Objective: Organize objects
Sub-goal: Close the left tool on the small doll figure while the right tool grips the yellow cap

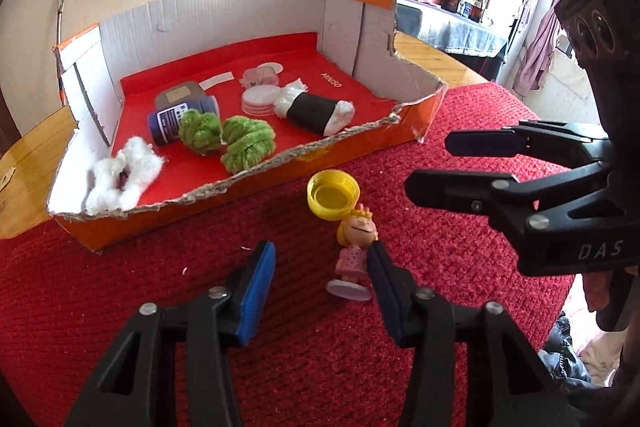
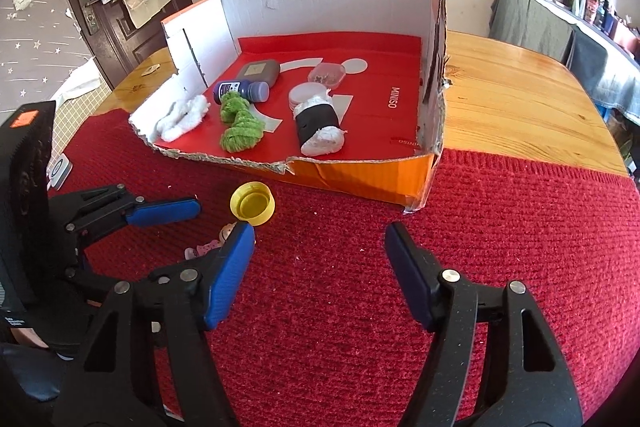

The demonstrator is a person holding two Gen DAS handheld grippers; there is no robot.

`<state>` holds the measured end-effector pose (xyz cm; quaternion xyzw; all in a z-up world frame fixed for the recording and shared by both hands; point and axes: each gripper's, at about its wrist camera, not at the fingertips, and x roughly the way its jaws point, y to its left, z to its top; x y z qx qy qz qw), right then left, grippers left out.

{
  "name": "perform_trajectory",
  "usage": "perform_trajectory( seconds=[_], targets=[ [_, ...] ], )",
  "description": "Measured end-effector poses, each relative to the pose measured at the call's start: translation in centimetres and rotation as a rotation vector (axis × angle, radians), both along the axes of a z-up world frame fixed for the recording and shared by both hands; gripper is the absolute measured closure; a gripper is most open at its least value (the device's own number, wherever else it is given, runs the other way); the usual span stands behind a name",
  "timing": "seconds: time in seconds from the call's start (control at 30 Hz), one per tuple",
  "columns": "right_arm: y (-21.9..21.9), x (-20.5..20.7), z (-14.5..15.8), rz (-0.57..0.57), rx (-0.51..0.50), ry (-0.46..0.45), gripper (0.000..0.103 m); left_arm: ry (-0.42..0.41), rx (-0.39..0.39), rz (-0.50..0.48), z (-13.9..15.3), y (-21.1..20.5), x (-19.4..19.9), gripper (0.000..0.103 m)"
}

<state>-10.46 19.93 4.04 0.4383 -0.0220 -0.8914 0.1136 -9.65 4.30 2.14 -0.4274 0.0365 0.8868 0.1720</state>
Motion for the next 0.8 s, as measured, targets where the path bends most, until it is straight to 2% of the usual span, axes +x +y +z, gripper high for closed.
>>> perform_trajectory(
  seconds=[0.13,0.27,0.47,0.5,0.57,0.63,0.8],
  targets=[
    [-0.5,-0.5,-0.4,0.008,-0.003,-0.006,0.036,0.004,-0.023,0.021,0.0,-0.6,0.0,0.075],
    [-1.3,-0.9,-0.7,0.02,0.0,-0.006,0.036,-0.005,-0.009,0.042,0.1,-1.7,-0.2,0.086],
    [-1.5,-1.3,-1.1,0.021,-0.004,-0.009,0.036,-0.011,0.003,0.051,0.2,-2.9,-0.3,0.087],
    [-1.5,-1.3,-1.1,0.017,-0.003,-0.009,0.036,-0.015,0.009,0.042,0.2,-2.8,-0.3,0.085],
    [-1.1,-1.3,-1.2,0.004,-0.004,-0.01,0.036,-0.016,0.017,0.023,0.3,-2.4,-0.2,0.068],
    [-0.7,-1.3,-1.2,-0.007,-0.004,-0.013,0.036,0.004,0.017,0.007,0.7,-1.7,-0.1,0.056],
    [0.7,-1.1,-1.2,-0.042,-0.009,-0.016,0.036,0.036,-0.007,-0.013,1.2,-0.1,-0.3,0.047]
  ],
)
